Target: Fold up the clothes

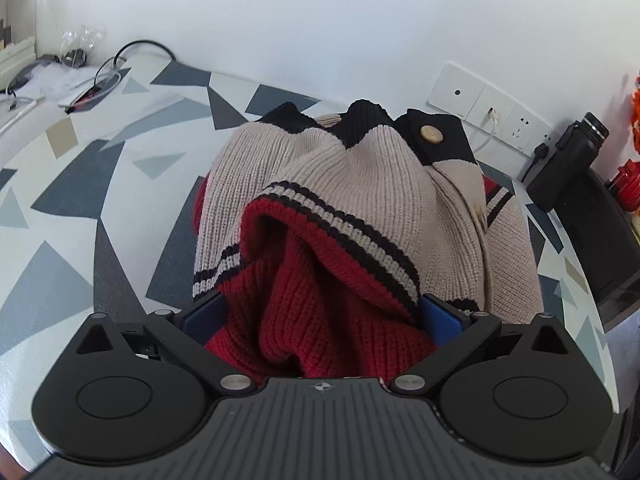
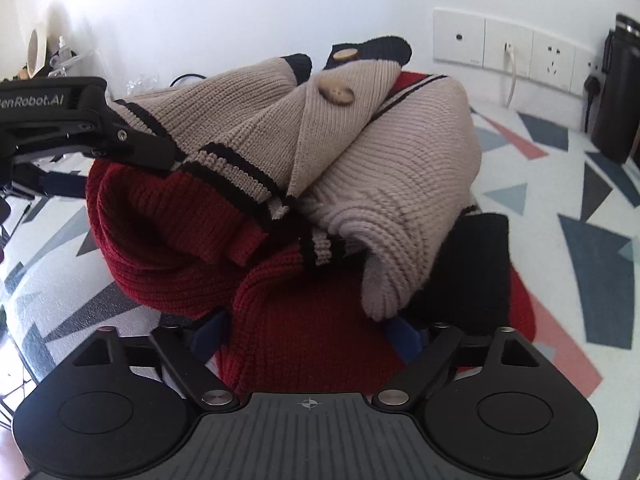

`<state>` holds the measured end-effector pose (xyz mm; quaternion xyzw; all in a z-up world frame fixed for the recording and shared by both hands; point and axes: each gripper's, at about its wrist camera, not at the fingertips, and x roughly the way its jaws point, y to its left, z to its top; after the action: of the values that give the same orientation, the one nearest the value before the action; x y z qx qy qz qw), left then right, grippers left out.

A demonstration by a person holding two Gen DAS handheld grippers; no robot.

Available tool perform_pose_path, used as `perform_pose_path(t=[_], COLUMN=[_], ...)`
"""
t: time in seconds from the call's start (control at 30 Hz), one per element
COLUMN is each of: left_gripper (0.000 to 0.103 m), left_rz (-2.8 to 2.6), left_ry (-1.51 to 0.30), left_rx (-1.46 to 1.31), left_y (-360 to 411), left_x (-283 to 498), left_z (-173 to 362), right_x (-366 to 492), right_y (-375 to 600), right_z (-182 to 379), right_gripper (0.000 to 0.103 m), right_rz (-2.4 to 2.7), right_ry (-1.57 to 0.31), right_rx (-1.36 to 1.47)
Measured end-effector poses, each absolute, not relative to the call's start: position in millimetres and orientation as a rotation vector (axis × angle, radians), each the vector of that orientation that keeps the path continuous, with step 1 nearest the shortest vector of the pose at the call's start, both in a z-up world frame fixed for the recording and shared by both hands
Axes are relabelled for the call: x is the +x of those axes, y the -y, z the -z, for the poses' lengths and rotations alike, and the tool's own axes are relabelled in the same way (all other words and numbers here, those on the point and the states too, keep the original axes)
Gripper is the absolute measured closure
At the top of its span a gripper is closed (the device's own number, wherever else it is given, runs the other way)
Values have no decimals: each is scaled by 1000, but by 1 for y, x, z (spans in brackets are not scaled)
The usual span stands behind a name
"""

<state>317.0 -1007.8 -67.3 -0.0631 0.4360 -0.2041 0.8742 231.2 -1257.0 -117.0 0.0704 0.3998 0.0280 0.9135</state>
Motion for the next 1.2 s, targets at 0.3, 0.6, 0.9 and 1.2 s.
perform_pose_path(t=[0.3,0.6,0.9,1.2], left_gripper=[0,0,0,0], left_rz=[434,480,543,471], left_ry=[-934,-878,-630,-689], left_rx=[-84,-14,57,-40], left_y=[1014,1015,992,962], left_x=[324,325,317,356], left_z=[68,61,31,43], right_x=[226,224,228,239], right_y=[1258,1269,1248,1248], right_z=[116,117,120,123], right_gripper=[8,2,43,41], right_rz=[-3,23,19,69], right_ry=[-857,-869,-860,-887], right_rx=[185,287,125,96])
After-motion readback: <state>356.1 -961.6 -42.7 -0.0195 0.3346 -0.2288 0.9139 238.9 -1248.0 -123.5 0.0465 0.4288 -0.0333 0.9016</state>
